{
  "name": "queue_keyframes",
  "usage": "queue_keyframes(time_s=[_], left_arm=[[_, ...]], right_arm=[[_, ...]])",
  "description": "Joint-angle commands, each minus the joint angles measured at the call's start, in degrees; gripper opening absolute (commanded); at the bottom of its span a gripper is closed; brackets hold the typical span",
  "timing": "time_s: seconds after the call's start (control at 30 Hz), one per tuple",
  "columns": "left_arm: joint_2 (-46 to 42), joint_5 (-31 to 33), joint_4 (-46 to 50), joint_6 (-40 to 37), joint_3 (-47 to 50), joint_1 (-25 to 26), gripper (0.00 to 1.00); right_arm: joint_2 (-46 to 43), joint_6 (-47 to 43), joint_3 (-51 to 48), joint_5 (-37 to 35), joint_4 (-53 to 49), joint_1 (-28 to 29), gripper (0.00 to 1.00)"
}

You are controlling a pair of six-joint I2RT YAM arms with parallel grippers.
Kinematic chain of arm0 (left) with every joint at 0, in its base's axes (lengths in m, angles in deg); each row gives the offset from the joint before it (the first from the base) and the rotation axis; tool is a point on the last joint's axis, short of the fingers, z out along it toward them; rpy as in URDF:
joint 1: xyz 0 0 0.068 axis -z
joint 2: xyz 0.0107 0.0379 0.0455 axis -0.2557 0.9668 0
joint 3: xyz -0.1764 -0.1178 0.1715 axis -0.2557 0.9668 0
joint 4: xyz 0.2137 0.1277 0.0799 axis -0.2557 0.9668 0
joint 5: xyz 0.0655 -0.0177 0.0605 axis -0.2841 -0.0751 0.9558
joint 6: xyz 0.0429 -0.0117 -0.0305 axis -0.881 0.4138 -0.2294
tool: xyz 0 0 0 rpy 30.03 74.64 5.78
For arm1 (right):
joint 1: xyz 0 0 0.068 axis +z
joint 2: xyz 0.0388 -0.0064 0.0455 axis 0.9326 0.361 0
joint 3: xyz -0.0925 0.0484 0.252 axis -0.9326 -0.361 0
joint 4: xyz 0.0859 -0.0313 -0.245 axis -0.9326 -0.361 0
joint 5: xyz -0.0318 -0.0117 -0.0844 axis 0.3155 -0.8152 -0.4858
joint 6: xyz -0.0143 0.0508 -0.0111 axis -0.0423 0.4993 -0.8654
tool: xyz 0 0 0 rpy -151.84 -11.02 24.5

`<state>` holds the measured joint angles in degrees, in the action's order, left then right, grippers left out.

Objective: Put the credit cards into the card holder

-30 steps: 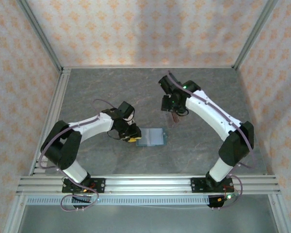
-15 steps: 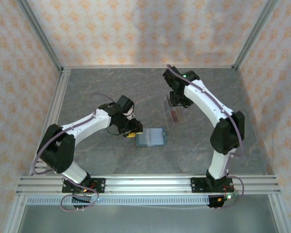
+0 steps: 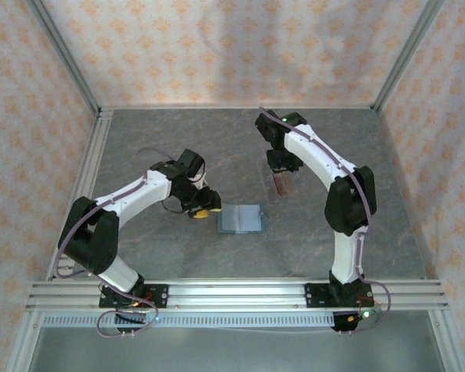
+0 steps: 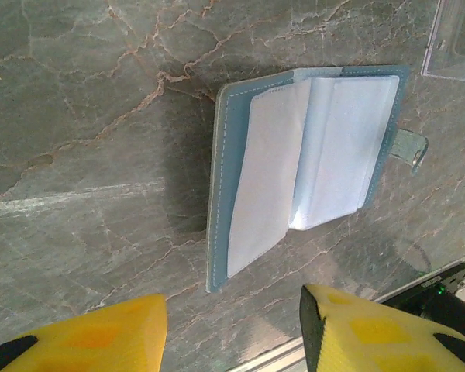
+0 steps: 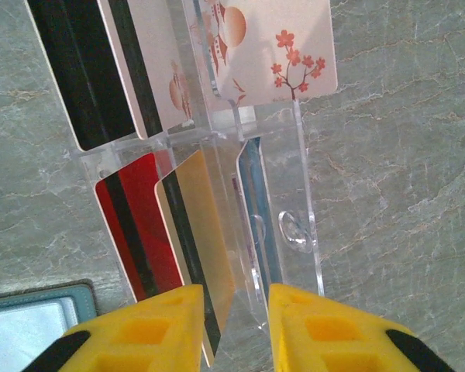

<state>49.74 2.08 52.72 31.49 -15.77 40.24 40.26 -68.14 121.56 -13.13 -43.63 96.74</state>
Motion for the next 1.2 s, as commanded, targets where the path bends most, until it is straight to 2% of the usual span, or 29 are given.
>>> queue_keyframes(time_s=[0.0,0.4,0.93,1.17], left_arm=[[-1.34,-0.56,1.16,-0.45,1.09,-0.38,0.49],[-1.85,-0.47,-0.52,1.31,2.08,-0.65,0.49],[-1.71,-0.56,-0.17,1.14,1.67,-1.32,0.49],[-1.92,-0.52,0.09,1.14,1.62,-1.44,0.48]], right_arm=[[1.04,-0.87,2.67,-1.82,-2.68,-0.78,0.27],[2.18,-2.11,1.89,-1.86,-2.81,-1.43,0.25],[3.15,-3.71,1.44,0.52,-2.44,-2.62,0.18],[3.46,-4.15,1.72,1.51,-2.59,-2.66,0.09]])
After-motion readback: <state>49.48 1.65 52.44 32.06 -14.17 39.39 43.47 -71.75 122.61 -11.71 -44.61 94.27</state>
